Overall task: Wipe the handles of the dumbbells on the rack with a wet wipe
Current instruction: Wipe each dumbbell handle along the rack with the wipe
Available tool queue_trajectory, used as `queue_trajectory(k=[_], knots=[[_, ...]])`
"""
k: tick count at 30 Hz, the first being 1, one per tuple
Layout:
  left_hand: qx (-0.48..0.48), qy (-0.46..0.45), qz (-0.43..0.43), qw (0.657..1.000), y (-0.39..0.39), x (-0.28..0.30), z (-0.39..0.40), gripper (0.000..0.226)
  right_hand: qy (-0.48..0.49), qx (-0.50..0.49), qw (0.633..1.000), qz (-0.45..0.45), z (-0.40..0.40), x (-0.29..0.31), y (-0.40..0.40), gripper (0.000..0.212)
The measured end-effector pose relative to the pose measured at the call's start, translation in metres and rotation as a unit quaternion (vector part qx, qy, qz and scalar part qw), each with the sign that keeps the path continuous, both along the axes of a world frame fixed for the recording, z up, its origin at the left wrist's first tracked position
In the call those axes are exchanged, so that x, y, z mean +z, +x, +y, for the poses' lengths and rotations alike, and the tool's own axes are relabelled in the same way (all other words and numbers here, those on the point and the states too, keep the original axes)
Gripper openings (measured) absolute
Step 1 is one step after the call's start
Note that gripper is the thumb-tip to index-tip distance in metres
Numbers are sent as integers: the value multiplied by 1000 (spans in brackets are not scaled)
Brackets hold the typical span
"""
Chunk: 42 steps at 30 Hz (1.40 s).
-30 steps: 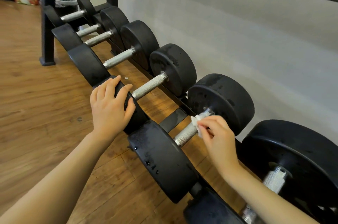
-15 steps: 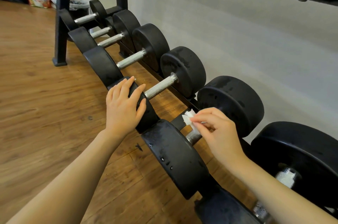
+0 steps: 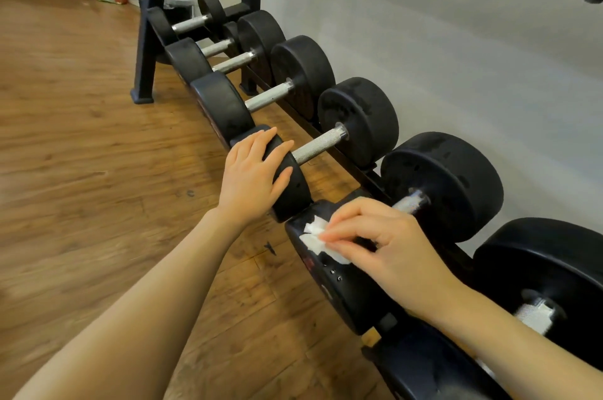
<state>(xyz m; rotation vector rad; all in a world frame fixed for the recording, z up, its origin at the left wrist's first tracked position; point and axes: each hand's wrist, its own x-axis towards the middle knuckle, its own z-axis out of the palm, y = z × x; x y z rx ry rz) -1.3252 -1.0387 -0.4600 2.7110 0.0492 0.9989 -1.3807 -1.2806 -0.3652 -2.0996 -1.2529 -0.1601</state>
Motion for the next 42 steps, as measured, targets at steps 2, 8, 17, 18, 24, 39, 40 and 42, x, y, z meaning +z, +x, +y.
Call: queue_trajectory(k=[2,8,17,18,24,39,40,42], knots=[[-2,-2,3,1000,0,0,0,50,-35,12,998,-53,-4,-12,-2,16],[-9,-7,-1,1000,1,-3,-1,49,-123,45,980,-150,-25,-30,13,30],[-8,-8,-3,1000,2,-4,-2,48,-246,119,941,-200,-35,-29,19,47],[-7,-8,-2,1000,2,-4,-2,48,-257,127,934,-212,-35,-28,20,49],[-7,-6,-5,1000,1,-4,-2,50,-261,122,917,-274,-26,-27,29,50],[-6,-9,-14,1000,1,-4,-3,50,-259,151,911,-283,-31,-30,27,48],[-6,-10,-13,1000,1,-3,-3,50,-259,148,912,-281,-30,-29,27,48],[-7,-9,-14,1000,2,-4,-3,50,-259,129,917,-274,-24,-25,30,47]])
